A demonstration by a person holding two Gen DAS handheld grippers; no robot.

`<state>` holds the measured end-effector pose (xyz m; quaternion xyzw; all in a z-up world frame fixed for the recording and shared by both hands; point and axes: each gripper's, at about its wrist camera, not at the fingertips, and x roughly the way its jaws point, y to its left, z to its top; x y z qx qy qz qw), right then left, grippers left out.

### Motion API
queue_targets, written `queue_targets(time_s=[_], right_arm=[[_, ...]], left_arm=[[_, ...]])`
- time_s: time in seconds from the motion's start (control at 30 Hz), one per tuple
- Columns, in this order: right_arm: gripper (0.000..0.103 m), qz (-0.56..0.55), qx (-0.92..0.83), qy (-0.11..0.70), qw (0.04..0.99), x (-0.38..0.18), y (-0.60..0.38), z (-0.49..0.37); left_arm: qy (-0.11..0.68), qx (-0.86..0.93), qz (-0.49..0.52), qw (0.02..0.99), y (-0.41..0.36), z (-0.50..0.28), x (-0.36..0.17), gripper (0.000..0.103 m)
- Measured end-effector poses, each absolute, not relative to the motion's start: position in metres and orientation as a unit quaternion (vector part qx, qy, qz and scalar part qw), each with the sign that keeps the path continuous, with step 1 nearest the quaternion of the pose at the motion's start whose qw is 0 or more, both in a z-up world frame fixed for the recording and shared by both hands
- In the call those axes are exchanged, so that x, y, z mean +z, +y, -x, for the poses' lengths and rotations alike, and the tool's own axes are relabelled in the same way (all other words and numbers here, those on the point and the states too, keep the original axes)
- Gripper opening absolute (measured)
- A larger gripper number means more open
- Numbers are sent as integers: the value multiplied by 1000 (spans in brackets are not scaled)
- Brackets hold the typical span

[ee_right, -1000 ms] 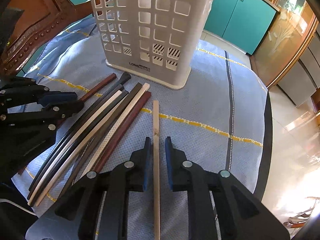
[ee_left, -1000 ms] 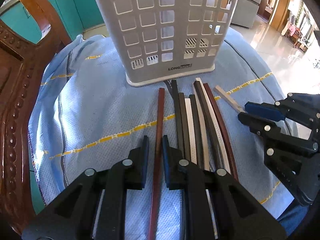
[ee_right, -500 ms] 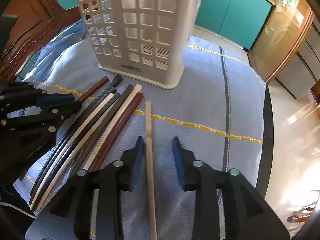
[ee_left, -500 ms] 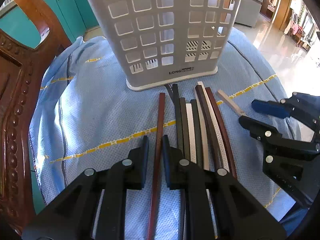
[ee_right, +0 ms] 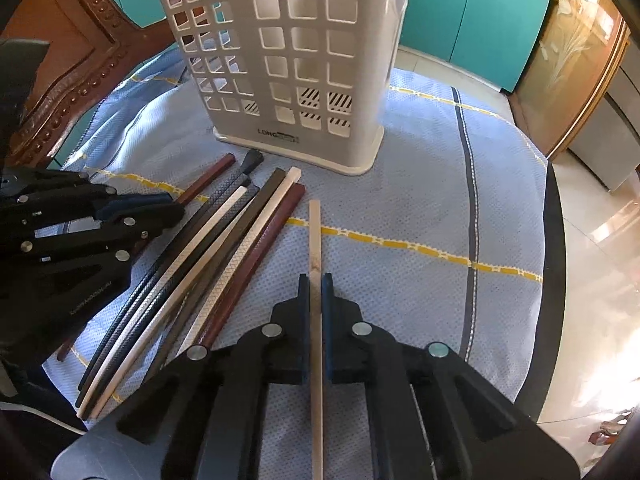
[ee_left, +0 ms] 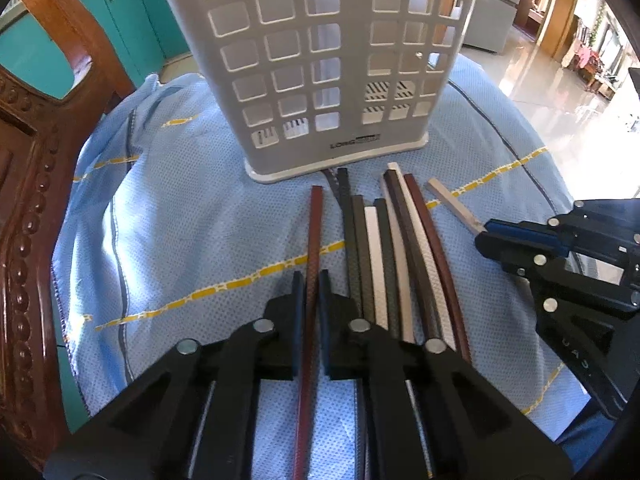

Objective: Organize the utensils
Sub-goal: 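Grasp a reddish-brown chopstick with the left tool while the right tool grasps a light wooden chopstick, then lift both chopsticks and drop them into the white basket with both tools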

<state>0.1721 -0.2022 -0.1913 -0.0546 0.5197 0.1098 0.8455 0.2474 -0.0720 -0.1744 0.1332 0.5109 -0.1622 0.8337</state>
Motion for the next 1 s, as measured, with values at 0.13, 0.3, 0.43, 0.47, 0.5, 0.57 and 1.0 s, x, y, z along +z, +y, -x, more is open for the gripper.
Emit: queue_targets(time_s=[0.13,0.3,0.43,0.47,0.5,0.57,1.0], right_arm=[[6,55,113,488,864,-171,-207,-164],[6,56,125,409,902,-118,-213,-130],[6,41,134,339,930,-72,-224,-94],[6,26,141,316,938,-57,-229,-84],[6,18,142,301,943,-47,-234,-77],[6,5,139,265,954,-24,-243,-64],[7,-71,118,52,989,73,-257,-80]], left_arm=[[501,-159,-135,840,-72,-243,-168,7],[435,-164,-112,878,-63,-215,-119,7],[344,-165,-78,921,-50,-176,-60,7],[329,-165,-74,927,-47,-169,-50,7],[303,-163,-69,937,-44,-159,-33,7],[262,-155,-67,950,-39,-145,-10,7],[75,-125,72,987,-6,-156,103,7]])
